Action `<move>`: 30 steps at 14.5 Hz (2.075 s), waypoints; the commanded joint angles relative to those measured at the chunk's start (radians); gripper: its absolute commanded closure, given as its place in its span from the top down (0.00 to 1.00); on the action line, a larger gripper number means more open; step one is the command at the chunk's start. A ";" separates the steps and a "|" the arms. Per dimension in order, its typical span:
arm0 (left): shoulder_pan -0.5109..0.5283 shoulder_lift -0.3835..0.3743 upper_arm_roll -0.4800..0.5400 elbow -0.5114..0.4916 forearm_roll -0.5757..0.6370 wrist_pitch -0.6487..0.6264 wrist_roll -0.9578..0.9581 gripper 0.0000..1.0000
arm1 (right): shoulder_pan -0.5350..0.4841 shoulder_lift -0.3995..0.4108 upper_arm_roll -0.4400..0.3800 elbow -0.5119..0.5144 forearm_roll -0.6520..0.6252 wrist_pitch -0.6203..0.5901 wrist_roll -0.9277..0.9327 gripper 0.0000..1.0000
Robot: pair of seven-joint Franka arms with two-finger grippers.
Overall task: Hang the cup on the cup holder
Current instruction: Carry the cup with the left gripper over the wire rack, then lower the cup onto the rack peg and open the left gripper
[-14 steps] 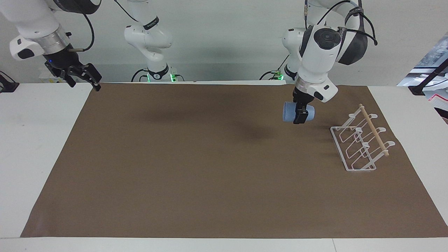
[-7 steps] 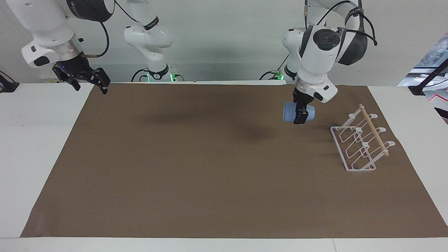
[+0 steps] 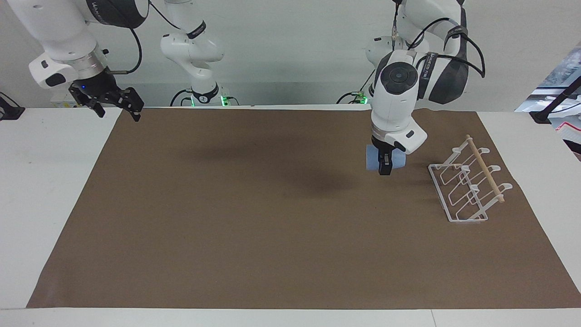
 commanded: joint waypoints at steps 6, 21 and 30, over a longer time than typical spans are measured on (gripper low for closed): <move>0.012 -0.010 -0.014 -0.218 0.768 -0.081 -0.206 0.00 | 0.005 -0.020 -0.009 -0.015 -0.002 -0.010 -0.016 0.99; 0.112 0.222 0.003 -0.284 1.206 -0.273 -0.458 0.00 | 0.005 -0.020 -0.009 -0.015 -0.002 -0.011 -0.016 0.99; 0.126 0.266 0.066 -0.144 1.119 0.038 -0.479 1.00 | 0.005 -0.020 -0.009 -0.015 -0.002 -0.010 -0.016 0.99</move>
